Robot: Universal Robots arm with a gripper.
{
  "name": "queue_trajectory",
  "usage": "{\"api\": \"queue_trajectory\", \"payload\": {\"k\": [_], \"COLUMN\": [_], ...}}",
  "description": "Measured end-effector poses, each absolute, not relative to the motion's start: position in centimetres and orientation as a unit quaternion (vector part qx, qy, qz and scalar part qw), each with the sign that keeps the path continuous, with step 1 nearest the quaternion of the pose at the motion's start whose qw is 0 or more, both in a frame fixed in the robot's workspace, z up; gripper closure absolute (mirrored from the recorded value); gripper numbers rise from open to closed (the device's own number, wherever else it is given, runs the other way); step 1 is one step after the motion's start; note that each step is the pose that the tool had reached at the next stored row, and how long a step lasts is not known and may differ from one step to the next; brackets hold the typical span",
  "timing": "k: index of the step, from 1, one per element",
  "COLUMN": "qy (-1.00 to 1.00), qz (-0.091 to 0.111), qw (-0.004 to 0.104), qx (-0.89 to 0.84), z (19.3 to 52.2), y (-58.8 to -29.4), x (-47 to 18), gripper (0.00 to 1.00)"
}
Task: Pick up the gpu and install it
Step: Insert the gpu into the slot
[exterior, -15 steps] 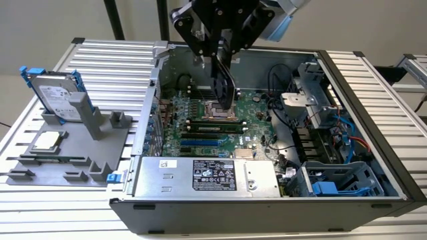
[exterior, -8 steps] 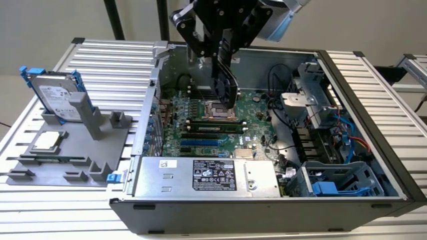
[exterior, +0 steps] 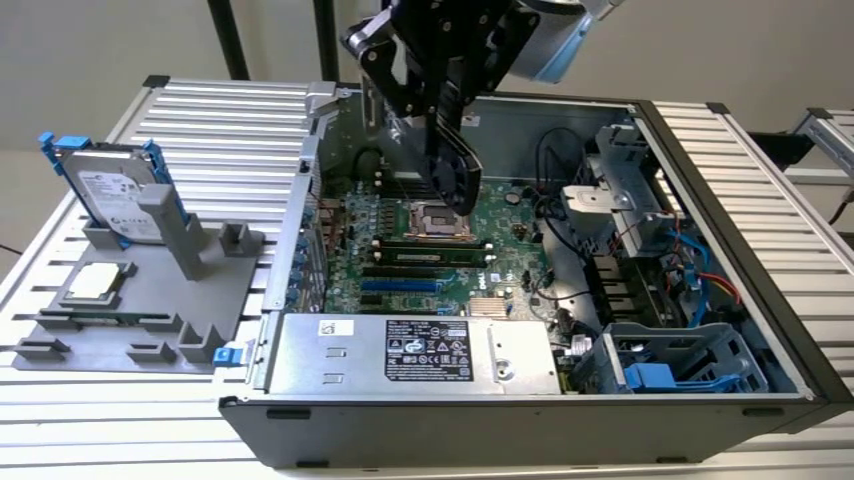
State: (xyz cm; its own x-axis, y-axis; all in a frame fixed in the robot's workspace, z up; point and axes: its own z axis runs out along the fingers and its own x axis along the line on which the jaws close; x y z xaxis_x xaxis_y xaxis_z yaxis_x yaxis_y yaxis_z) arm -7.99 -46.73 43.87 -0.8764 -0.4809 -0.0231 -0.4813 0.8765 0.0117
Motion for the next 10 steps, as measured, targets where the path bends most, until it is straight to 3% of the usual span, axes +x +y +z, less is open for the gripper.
{"api": "queue_trajectory", "payload": {"k": [10], "qy": [0.948], "qz": [0.009], "qw": [0.009], "qx": [-0.319], "z": [43.87], "y": [-46.73], "x": [-7.99], "gripper": [1.00]}}
